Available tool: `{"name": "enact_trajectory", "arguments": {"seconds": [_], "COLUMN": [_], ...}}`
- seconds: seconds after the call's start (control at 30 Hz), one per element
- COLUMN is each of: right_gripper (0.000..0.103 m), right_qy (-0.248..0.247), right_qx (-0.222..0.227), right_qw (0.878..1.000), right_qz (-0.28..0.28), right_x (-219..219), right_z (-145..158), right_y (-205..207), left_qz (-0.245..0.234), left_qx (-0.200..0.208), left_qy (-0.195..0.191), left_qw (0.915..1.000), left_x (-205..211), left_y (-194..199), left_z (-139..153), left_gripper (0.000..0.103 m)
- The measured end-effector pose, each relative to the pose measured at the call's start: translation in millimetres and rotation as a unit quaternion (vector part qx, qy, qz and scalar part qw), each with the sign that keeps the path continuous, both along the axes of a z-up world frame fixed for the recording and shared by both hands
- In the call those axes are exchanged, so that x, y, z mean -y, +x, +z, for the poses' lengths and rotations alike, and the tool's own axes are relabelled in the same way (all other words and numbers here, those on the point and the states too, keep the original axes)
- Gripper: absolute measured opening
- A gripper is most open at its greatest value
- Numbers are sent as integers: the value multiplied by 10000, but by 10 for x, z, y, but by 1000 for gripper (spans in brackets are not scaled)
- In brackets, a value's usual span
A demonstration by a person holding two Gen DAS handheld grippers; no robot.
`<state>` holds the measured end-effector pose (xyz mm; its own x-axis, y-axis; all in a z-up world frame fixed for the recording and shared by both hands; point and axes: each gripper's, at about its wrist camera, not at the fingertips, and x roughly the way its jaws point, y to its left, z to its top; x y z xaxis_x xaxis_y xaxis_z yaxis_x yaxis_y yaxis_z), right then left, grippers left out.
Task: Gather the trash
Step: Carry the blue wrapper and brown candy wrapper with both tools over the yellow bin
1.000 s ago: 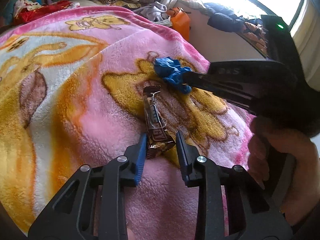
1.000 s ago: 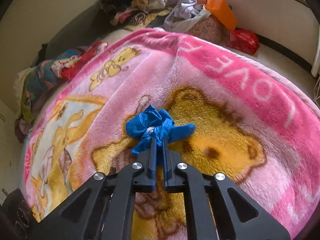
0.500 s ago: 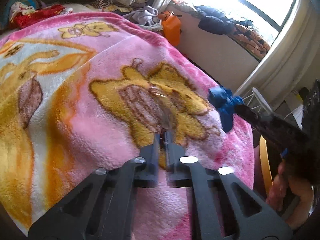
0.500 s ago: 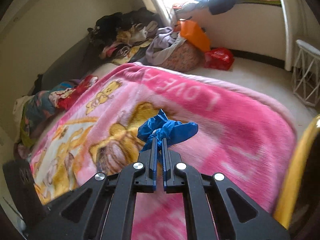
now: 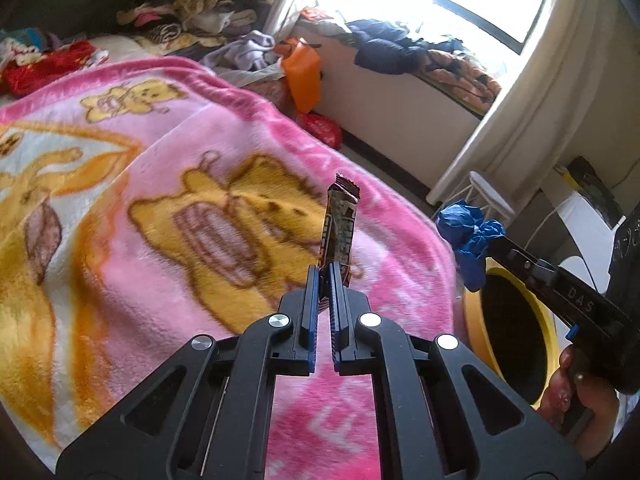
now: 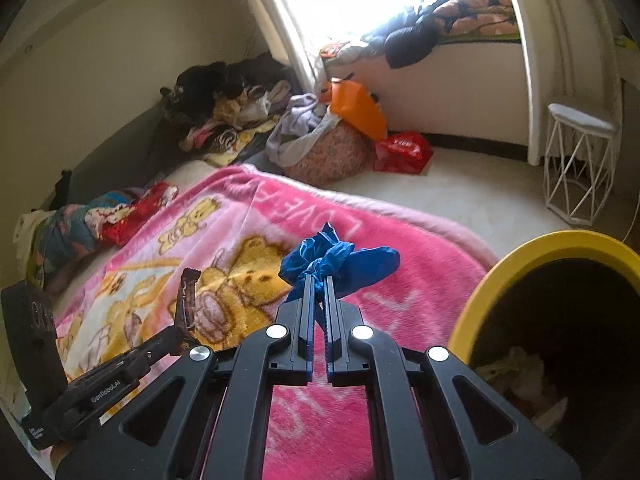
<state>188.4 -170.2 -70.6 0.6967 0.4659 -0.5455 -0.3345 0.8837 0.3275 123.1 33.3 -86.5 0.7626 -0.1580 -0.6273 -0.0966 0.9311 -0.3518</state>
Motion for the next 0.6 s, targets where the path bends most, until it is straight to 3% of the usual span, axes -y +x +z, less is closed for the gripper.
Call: {"name": "enact_trajectory", "arguments": {"seconds": [0.6], "right_gripper": [4], "right_qy": [83], "right_qx": [66], "right_qw": [9972], "right_qz": [-738], "right_x": [760], "right_z": [115], "right_y": [-259], "left_qz": [-675], "left_qx": [319], "left_qy": [127], "left_qw": [9971], "left_x": [611], "left_y": [10], "left_z": [278], "left_gripper": [3]}}
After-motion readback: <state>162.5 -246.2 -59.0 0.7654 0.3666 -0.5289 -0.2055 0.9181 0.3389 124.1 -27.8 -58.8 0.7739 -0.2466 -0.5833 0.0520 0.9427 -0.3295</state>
